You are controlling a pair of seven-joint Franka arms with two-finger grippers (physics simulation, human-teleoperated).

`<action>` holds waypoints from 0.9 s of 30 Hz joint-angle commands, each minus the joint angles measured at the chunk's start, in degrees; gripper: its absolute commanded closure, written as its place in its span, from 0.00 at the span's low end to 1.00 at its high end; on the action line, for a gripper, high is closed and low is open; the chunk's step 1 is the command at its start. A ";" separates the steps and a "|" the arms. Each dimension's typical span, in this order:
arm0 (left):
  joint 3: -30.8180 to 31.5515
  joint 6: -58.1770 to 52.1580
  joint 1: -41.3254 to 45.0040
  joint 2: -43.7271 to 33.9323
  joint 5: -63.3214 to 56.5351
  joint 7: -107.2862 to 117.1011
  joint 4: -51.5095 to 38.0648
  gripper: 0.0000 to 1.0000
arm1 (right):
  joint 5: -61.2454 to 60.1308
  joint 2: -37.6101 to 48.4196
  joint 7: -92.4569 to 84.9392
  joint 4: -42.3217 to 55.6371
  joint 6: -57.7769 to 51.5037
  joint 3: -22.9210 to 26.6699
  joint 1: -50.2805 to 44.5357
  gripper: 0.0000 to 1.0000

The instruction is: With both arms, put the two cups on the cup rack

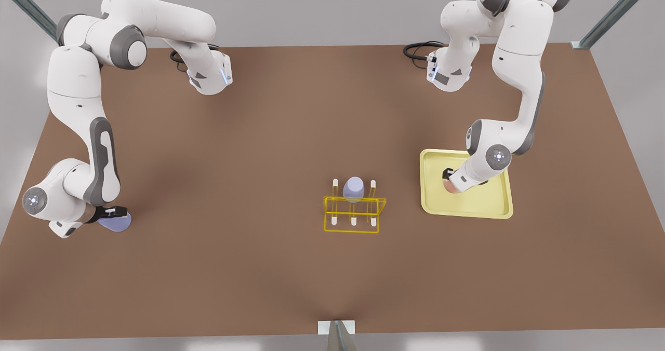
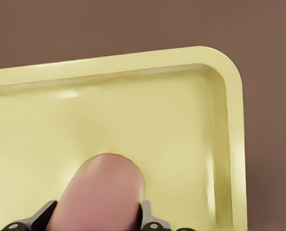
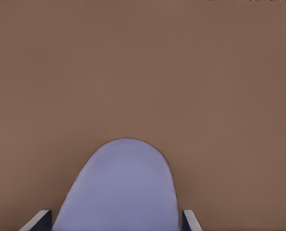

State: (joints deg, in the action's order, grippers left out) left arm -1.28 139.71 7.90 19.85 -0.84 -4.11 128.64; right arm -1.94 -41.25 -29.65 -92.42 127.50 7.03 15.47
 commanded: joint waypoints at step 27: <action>6.38 -38.90 6.95 22.08 7.08 24.76 -65.89 0.14 | -1.05 4.51 -1.90 4.97 -11.40 -18.28 -1.67 0.17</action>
State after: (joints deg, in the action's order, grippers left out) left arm 5.07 103.26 14.63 41.11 4.84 6.63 64.37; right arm -2.97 -36.83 -31.50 -87.53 117.67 -10.56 13.75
